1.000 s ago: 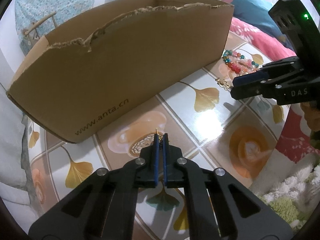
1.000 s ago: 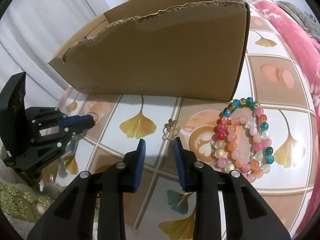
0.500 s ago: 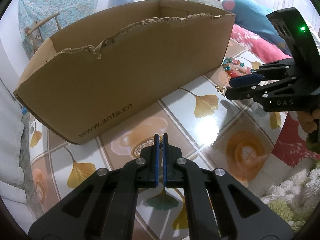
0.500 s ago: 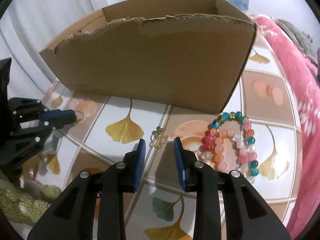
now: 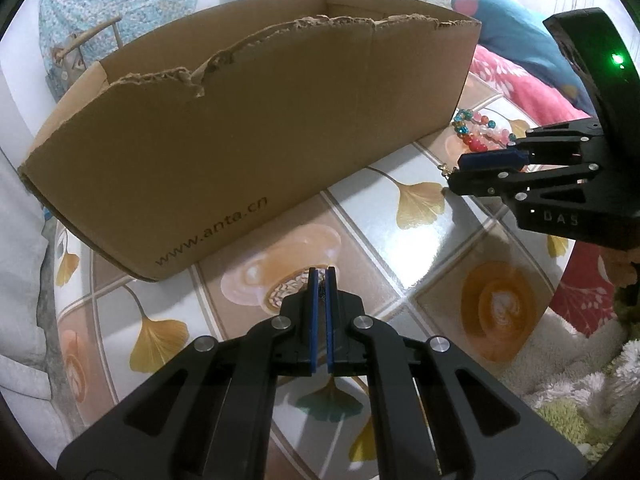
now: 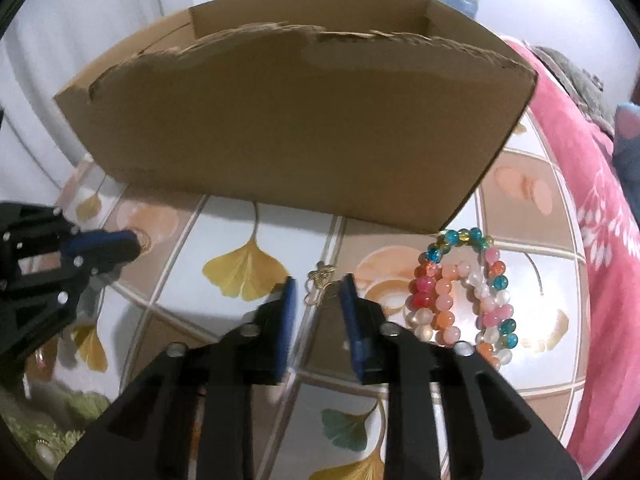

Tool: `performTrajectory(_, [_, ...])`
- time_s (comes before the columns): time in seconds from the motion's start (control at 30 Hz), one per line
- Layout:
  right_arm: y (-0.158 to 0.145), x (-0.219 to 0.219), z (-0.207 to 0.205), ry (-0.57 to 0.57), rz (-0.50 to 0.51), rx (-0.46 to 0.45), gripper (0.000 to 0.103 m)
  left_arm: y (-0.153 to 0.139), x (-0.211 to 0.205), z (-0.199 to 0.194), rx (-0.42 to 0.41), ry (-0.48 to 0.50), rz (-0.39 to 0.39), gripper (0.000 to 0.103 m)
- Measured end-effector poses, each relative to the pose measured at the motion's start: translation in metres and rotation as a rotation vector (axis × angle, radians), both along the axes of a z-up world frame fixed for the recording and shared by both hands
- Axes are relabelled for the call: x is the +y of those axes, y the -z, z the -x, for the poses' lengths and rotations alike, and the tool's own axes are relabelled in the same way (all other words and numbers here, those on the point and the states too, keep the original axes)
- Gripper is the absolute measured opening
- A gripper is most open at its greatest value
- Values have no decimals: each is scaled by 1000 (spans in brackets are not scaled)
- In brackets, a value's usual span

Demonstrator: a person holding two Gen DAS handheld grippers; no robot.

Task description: Organize jewelry

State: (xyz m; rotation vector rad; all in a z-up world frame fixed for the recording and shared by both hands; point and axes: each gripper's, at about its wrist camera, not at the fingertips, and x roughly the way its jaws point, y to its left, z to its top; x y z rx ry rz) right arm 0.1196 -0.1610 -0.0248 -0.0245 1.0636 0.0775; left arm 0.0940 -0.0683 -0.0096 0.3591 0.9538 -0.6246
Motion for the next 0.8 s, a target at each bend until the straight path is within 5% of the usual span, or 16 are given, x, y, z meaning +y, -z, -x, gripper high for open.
performTrajectory(0.53, [2,-6,-2,52,-54,31,15,0,3,0,7,-6,9,2])
performTrajectory(0.73, [1,-8,-5,50,-83,28,11,0,3,0,7,-9,12,2])
performTrajectory(0.8, [0,-8,-2,49,-89,27,2,0,3,1,4,-7,11,2])
